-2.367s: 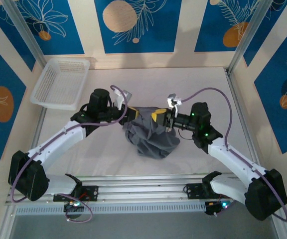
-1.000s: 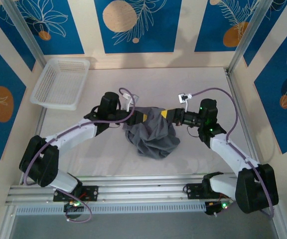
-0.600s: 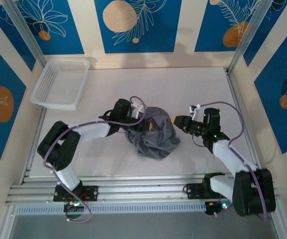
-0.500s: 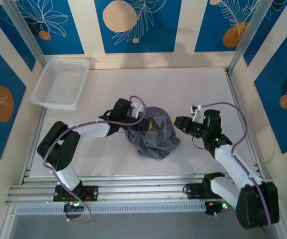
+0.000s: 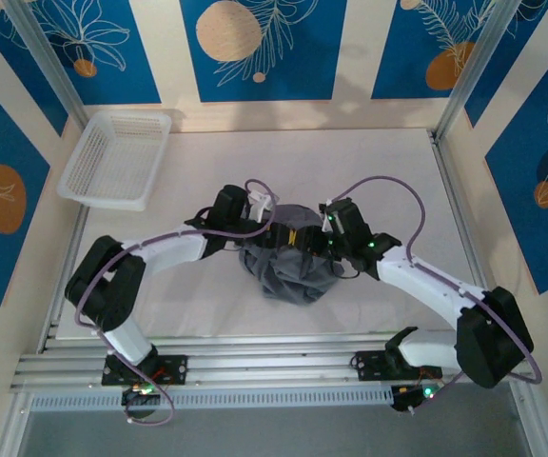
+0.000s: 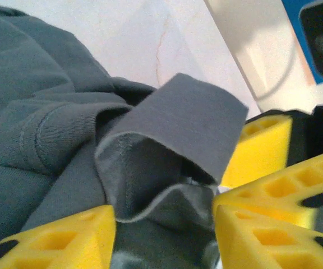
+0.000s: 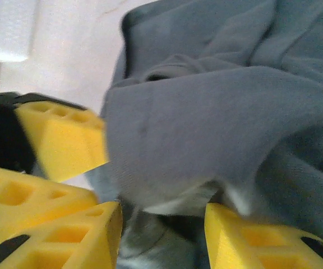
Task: Fold the inside-out t-shirt
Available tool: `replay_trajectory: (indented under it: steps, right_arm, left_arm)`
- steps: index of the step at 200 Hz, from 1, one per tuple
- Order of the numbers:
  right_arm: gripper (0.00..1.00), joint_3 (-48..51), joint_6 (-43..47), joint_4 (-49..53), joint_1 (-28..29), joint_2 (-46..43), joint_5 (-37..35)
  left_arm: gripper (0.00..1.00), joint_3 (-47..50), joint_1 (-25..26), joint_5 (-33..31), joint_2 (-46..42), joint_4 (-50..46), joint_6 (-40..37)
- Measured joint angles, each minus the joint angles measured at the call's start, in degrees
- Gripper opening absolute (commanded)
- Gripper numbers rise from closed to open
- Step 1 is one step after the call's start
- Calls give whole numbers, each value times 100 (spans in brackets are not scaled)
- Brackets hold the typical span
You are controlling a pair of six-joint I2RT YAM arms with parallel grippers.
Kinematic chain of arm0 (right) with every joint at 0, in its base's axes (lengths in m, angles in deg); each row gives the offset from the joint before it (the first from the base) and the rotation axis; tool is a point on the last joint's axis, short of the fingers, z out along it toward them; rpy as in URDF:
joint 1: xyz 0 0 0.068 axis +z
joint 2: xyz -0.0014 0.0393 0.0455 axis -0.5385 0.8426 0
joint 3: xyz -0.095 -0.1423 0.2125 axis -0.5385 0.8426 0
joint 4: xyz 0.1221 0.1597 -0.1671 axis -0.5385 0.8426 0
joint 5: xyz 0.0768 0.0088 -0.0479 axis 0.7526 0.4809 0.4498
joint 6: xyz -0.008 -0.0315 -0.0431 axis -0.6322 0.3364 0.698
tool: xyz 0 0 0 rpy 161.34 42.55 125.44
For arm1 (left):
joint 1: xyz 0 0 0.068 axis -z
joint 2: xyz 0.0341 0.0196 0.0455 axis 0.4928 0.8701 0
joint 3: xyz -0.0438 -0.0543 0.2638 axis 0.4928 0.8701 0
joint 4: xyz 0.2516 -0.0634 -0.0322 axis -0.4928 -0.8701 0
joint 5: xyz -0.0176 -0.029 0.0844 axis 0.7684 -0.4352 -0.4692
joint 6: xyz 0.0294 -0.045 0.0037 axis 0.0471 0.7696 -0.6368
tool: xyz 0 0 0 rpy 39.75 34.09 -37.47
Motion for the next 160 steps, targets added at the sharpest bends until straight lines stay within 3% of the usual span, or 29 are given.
replay_trajectory:
  steps: [17,66,88,111,125,160]
  right_arm:
    - [43,-4,55,11,0,125,-304]
    - [48,-131,691,111,-7,323,-1172]
    - [53,-133,990,114,-33,350,-1316]
    - [51,-133,1172,87,-155,354,-1143]
    - [42,-133,1261,17,-221,385,-935]
    - [18,-133,1362,-39,-284,566,-730]
  left_arm:
    - [33,-79,0,61,146,98,105]
    - [0,-173,0,208,258,212,216]
    - [0,-175,0,229,260,208,232]
    - [0,-175,0,225,260,192,221]
    - [4,-175,0,221,260,160,210]
    - [29,-175,0,175,260,111,190]
